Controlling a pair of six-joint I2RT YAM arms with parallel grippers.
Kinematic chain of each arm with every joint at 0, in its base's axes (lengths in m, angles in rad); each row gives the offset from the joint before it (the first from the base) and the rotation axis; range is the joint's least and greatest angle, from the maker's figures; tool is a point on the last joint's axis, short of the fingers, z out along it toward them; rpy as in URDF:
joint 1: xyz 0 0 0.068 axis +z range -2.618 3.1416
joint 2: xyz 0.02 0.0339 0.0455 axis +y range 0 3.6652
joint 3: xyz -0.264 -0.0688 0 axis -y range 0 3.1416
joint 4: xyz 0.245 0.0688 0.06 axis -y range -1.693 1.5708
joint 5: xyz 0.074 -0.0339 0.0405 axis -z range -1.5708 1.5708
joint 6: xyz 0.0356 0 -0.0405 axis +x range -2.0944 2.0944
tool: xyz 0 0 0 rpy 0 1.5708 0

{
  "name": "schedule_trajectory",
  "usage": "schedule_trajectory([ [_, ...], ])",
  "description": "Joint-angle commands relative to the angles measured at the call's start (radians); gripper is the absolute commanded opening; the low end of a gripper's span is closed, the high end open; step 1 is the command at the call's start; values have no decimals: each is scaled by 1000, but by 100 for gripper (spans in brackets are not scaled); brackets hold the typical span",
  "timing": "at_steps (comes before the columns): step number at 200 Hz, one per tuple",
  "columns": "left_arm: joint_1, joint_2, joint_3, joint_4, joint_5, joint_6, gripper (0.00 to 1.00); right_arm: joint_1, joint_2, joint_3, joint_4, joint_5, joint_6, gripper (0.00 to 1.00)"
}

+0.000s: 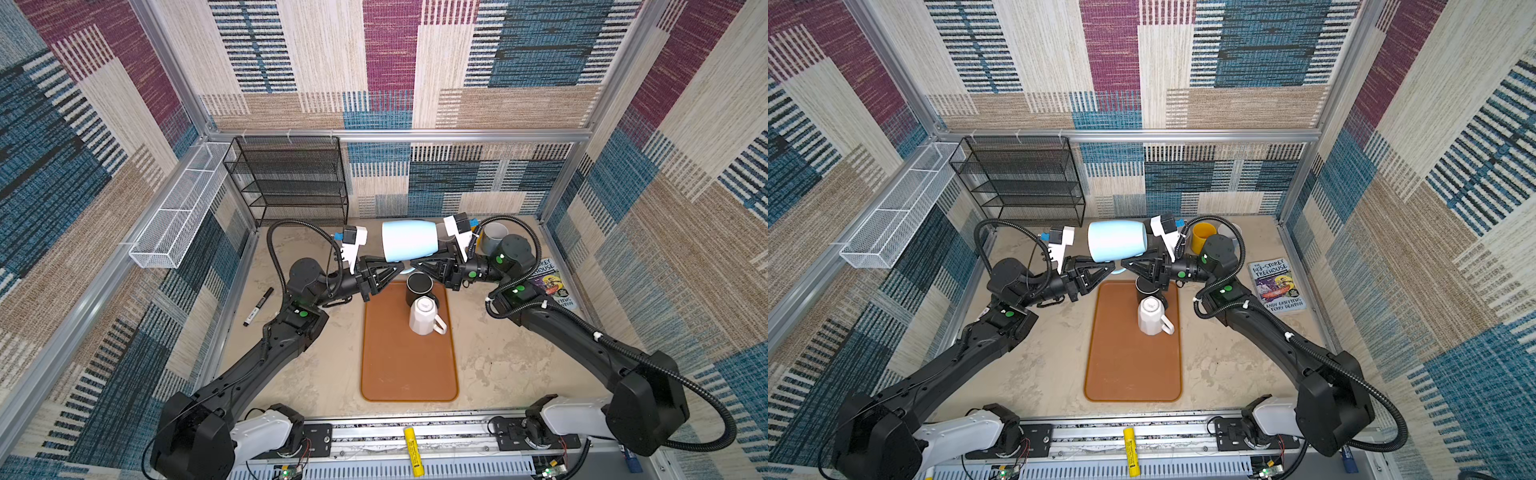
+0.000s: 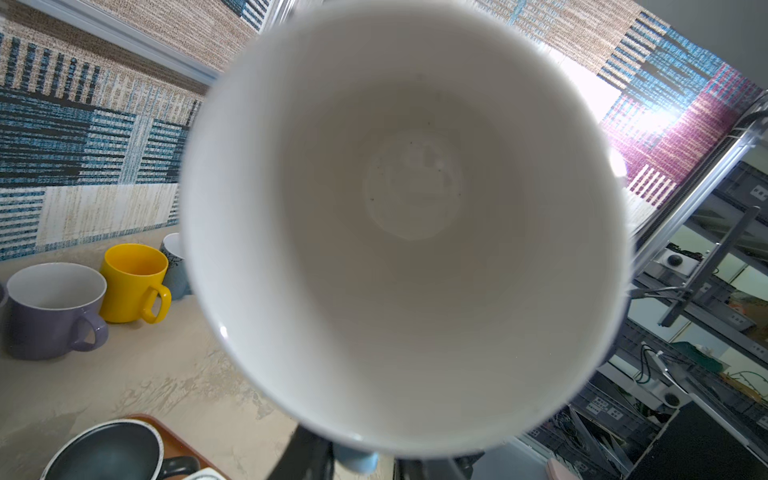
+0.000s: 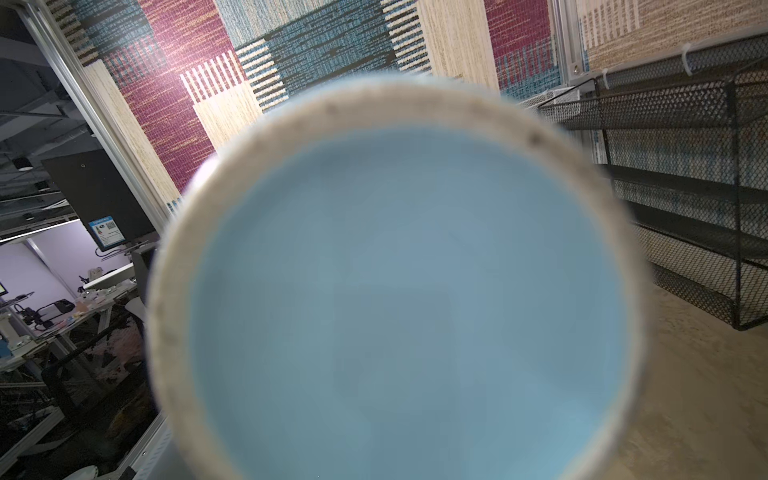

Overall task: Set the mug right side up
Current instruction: 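Close the left gripper on the blue mug's rim while the right gripper withdraws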

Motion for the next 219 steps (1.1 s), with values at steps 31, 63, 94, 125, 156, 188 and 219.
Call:
schedule_trajectory([
  [31,0,35,-6,294,18,-136,20,18,0,-12,91,-22,35,2],
  [63,0,48,-17,368,-4,-175,20,33,-3,-27,110,-7,49,2],
  [94,0,59,-18,417,-9,-206,19,49,-2,-35,112,3,47,2],
  [125,0,67,-25,470,-16,-235,15,64,-2,-40,109,11,43,2],
  [156,0,61,-25,472,-11,-237,7,67,-3,-36,90,14,33,2],
  [188,0,55,-30,462,-8,-234,0,67,-2,-36,75,21,23,2],
  [219,0,45,-27,428,-2,-217,0,67,1,-18,40,34,4,4],
])
